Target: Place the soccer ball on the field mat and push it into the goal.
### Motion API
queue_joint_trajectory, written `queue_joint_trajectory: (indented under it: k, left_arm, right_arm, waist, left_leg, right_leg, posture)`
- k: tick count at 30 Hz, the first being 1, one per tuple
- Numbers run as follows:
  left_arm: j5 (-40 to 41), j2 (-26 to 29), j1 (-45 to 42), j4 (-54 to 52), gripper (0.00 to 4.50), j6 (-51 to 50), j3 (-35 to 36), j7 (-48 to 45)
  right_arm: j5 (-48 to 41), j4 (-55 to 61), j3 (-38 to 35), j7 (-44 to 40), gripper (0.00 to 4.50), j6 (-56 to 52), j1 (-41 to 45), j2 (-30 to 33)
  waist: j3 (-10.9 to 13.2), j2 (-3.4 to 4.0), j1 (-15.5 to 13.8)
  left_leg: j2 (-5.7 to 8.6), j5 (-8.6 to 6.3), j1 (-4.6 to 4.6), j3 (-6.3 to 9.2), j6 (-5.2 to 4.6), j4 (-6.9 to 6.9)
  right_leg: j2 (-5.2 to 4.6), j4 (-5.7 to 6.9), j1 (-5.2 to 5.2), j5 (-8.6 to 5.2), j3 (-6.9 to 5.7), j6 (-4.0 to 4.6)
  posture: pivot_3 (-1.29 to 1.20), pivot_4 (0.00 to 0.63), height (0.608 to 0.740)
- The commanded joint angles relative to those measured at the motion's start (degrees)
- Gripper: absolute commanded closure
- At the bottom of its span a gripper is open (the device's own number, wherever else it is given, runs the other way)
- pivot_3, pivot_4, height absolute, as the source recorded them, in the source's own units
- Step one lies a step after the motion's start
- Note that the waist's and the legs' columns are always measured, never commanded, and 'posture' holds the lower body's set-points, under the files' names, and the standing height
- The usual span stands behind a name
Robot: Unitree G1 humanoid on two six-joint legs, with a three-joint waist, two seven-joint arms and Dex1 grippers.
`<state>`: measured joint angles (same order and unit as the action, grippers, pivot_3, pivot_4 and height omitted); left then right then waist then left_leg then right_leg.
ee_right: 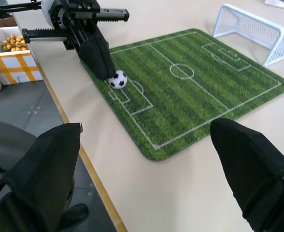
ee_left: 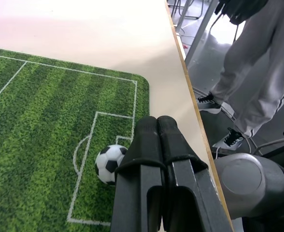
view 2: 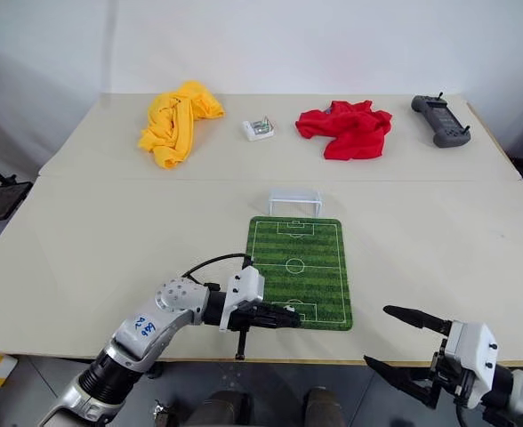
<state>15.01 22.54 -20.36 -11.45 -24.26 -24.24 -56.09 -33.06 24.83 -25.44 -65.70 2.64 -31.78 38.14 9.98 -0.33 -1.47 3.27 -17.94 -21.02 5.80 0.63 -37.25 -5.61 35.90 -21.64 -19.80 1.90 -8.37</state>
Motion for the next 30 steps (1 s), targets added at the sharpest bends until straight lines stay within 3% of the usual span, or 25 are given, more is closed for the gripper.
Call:
queue_joint_trajectory:
  k: [1,7,12,17,19,22,26,30]
  left_arm:
    - [0.14,-0.27,-0.98,-0.33,4.49,1.14,-0.45,-1.25]
    - [-0.46,0.21,0.13,-1.04,4.49,0.96,-0.96,-1.09]
    - [-3.35,-2.82,-2.98,3.7,4.49,4.36,0.18,2.67]
    - [-9.99,-10.19,-12.93,16.72,4.49,23.68,6.84,15.61]
    - [-7.89,-11.34,-14.84,18.55,4.49,25.78,9.36,15.12]
    - [-3.68,-9.32,-12.58,15.88,4.49,27.49,11.02,9.14]
    - [0.86,-2.12,-3.93,8.79,4.49,24.25,13.7,3.15]
    - [4.63,2.55,4.5,5.9,4.49,21.19,21.48,5.66]
  right_arm:
    - [-0.53,2.26,-2.32,0.98,0.0,1.02,-1.43,-0.82]
    - [-0.35,2.7,-2.41,2.17,0.0,1.48,-2.54,-1.75]
    - [-0.32,2.99,-2.0,3.67,0.0,1.41,-1.66,-1.99]
    - [-1.95,3.32,-3.21,10.37,0.0,-0.16,1.73,-4.56]
    - [-2.79,3.48,-3.56,13.32,0.0,-1.06,2.86,-6.23]
    - [-3.34,3.83,-2.95,15.86,0.0,-1.83,3.72,-8.09]
    - [-2.98,3.19,-2.04,16.99,0.0,-1.35,4.62,-9.59]
    - [-2.05,0.56,-1.84,16.47,0.0,-0.33,6.36,-9.8]
  waist:
    - [0.0,0.0,-0.08]
    - [0.0,0.0,-0.05]
    - [0.0,0.0,-0.04]
    - [0.05,-0.08,-0.29]
    - [0.05,-0.09,-0.26]
    - [-0.03,0.04,0.26]
    - [-0.06,0.1,0.67]
    - [-0.06,0.09,0.32]
  left_leg:
    - [0.0,0.0,0.0,0.0,0.0,0.0]
    - [0.0,0.0,0.0,0.01,0.0,0.03]
    - [0.01,0.0,-0.01,0.0,-0.01,0.0]
    - [0.07,0.03,-0.04,0.0,-0.02,-0.09]
    - [0.1,0.04,-0.08,0.0,-0.02,-0.1]
    - [0.06,0.02,-0.01,-0.05,-0.01,0.03]
    - [0.01,-0.01,-0.16,-0.05,0.05,0.21]
    - [0.05,0.01,-0.29,-0.06,0.06,0.03]
  right_leg:
    - [0.0,0.0,0.0,0.0,0.0,0.0]
    - [-0.01,-0.01,0.0,0.0,-0.01,0.0]
    - [-0.01,-0.01,0.0,0.0,0.01,0.0]
    - [-0.01,-0.03,0.02,0.04,-0.01,-0.07]
    - [-0.01,-0.04,-0.02,0.06,0.0,-0.12]
    - [0.0,0.0,-0.06,0.1,0.03,-0.19]
    - [0.07,0.25,-0.56,0.1,0.17,-0.19]
    - [0.02,0.45,-0.72,0.09,0.23,-0.18]
  posture:
    - [0.0,0.15,0.74]
    - [0.0,0.15,0.74]
    - [0.0,0.15,0.74]
    - [0.0,0.15,0.74]
    - [0.0,0.15,0.74]
    - [0.0,0.15,0.74]
    - [0.0,0.15,0.74]
    - [0.0,0.15,0.74]
